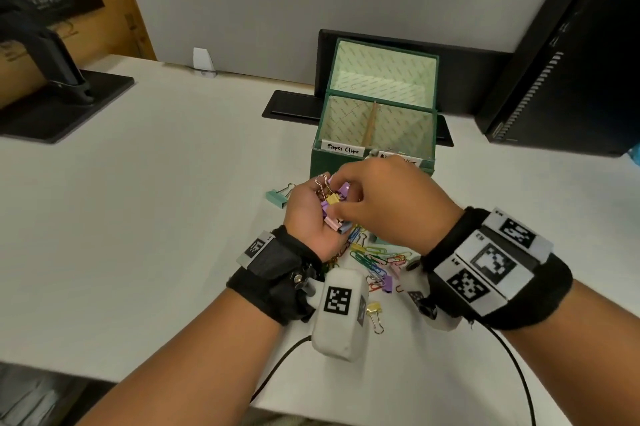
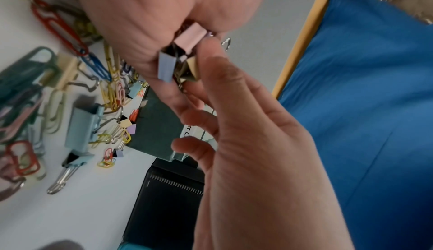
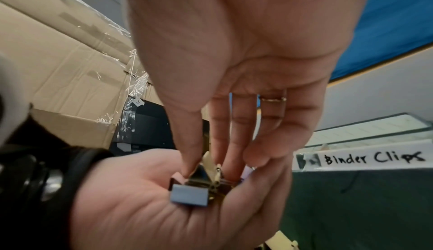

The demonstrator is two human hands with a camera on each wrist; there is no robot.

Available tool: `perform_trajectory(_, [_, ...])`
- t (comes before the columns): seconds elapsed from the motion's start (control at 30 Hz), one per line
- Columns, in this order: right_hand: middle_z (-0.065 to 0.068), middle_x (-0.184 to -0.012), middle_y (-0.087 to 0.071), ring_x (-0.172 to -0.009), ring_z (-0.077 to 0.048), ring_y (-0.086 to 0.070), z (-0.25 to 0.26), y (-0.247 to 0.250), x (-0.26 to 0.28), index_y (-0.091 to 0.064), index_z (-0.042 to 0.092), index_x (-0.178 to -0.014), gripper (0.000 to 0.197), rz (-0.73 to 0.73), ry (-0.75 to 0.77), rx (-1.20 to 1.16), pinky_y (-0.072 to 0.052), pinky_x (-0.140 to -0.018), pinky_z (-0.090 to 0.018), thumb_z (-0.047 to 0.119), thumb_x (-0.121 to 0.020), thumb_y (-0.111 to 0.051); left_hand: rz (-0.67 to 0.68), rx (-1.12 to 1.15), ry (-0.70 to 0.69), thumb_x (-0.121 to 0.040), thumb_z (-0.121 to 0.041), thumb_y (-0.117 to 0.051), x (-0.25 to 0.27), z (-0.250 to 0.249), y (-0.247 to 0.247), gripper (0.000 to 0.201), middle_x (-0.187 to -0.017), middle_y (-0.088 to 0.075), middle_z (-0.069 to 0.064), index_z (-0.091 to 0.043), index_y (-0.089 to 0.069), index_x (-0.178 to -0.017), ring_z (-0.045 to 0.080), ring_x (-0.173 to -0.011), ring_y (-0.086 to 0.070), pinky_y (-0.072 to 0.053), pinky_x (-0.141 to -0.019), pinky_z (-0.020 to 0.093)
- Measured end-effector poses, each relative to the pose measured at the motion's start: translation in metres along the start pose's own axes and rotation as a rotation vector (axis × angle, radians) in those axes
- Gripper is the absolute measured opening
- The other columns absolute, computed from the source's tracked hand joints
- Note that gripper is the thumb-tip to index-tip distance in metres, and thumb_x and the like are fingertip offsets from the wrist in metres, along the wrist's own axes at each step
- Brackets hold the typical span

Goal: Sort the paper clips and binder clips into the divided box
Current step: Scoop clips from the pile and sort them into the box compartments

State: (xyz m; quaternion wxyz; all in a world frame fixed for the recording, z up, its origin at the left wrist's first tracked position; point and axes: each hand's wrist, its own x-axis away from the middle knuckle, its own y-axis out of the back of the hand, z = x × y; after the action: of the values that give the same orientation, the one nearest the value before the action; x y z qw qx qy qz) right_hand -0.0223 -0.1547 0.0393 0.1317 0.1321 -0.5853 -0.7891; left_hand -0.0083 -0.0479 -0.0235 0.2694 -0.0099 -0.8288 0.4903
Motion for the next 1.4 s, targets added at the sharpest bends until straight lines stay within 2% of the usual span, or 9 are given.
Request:
perform_trajectory(0.07, [0.01, -0.083, -0.068, -0.079, -0.015, -0.063, 0.0, -0.001, 0.0, -0.069, 0.033, -0.098, 0.023, -0.013, -0.005, -0.024, -0.054, -0.075, -0.036, 0.044, -0.078, -0.067, -0.005, 0.013, -0.005, -0.097, -0.016, -0.033, -0.002, 0.001, 0.001, 0.052, -0.053, -0.062, 0.011, -0.001, -0.064, -0.058, 0.02, -0.043, -0.063, -0.05, -0.041, 0.021])
perform_trajectory(0.27, [0.007, -0.077, -0.071, -0.074, -0.01, -0.065, -0.004, 0.009, 0.0, -0.072, 0.027, -0.101, 0.022, -0.079, -0.062, -0.156, -0.056, -0.074, -0.033, 0.032, -0.08, -0.066, -0.019, -0.018, -0.022, -0.097, -0.019, -0.034, -0.002, 0.001, -0.001, 0.036, -0.067, -0.067, 0.015, -0.003, -0.061, -0.081, 0.022, -0.054, -0.065, -0.055, -0.06, 0.029])
perform_trajectory(0.47, [0.003, -0.068, -0.073, -0.047, 0.007, -0.055, -0.015, 0.022, 0.002, -0.071, 0.022, -0.102, 0.017, -0.14, -0.162, -0.369, -0.037, -0.045, -0.005, 0.023, -0.087, -0.064, 0.117, 0.068, 0.025, -0.1, -0.018, -0.031, -0.002, -0.001, 0.0, 0.06, -0.075, -0.069, 0.021, 0.006, -0.071, -0.063, 0.03, -0.066, -0.07, -0.056, -0.076, 0.04])
perform_trajectory(0.6, [0.005, -0.066, -0.072, -0.057, -0.003, -0.065, -0.021, 0.027, 0.003, -0.071, 0.025, -0.1, 0.016, -0.193, -0.182, -0.466, -0.059, -0.061, -0.033, 0.022, -0.085, -0.067, 0.101, 0.13, 0.081, -0.1, -0.021, -0.035, -0.005, -0.003, 0.001, 0.041, -0.107, -0.066, 0.026, 0.008, -0.064, -0.105, 0.038, -0.095, -0.066, -0.054, -0.083, 0.052])
perform_trajectory(0.7, [0.004, -0.072, -0.072, -0.067, -0.011, -0.069, -0.031, 0.034, -0.003, -0.069, 0.03, -0.095, 0.013, -0.359, -0.176, -0.489, -0.06, -0.07, -0.042, 0.028, -0.082, -0.071, 0.079, 0.154, 0.085, -0.1, -0.024, -0.037, -0.007, -0.004, 0.001, 0.041, -0.095, -0.069, 0.026, 0.008, -0.062, -0.105, 0.039, -0.081, -0.069, -0.053, -0.074, 0.054])
perform_trajectory(0.87, [0.009, -0.077, -0.07, -0.077, -0.008, -0.067, -0.056, 0.04, -0.022, -0.064, 0.028, -0.094, 0.012, -0.563, -0.247, -0.365, -0.056, -0.081, -0.036, 0.03, -0.084, -0.07, 0.091, 0.174, 0.091, -0.101, -0.026, -0.037, -0.006, -0.003, 0.001, 0.043, -0.092, -0.07, 0.026, 0.008, -0.063, -0.103, 0.039, -0.073, -0.071, -0.054, -0.078, 0.052])
perform_trajectory(1.03, [0.007, -0.104, -0.07, -0.096, -0.014, -0.062, -0.073, 0.023, -0.029, -0.07, 0.029, -0.102, 0.017, -0.262, -0.313, -0.074, -0.051, -0.084, -0.031, 0.036, -0.088, -0.065, 0.099, 0.183, 0.088, -0.101, -0.026, -0.036, -0.006, -0.004, 0.001, 0.044, -0.093, -0.07, 0.026, 0.009, -0.063, -0.103, 0.039, -0.074, -0.071, -0.054, -0.073, 0.053])
perform_trajectory(1.2, [0.016, -0.084, -0.066, -0.072, 0.005, -0.054, -0.04, 0.021, -0.018, -0.073, 0.027, -0.094, 0.012, -0.324, -0.083, -0.126, -0.037, -0.065, -0.009, 0.035, -0.089, -0.065, 0.105, 0.129, 0.063, -0.101, -0.024, -0.035, -0.01, -0.003, 0.002, 0.043, -0.097, -0.069, 0.026, 0.008, -0.064, -0.104, 0.037, -0.081, -0.07, -0.056, -0.08, 0.05])
perform_trajectory(1.4, [0.01, -0.082, -0.072, -0.082, -0.008, -0.067, -0.026, 0.003, -0.021, -0.073, 0.03, -0.104, 0.022, -0.086, -0.053, -0.123, -0.053, -0.085, -0.035, 0.039, -0.085, -0.066, 0.131, 0.017, 0.004, -0.1, -0.019, -0.03, -0.006, 0.0, 0.002, 0.059, -0.078, -0.071, 0.015, 0.0, -0.075, -0.066, 0.023, -0.066, -0.069, -0.053, -0.079, 0.033])
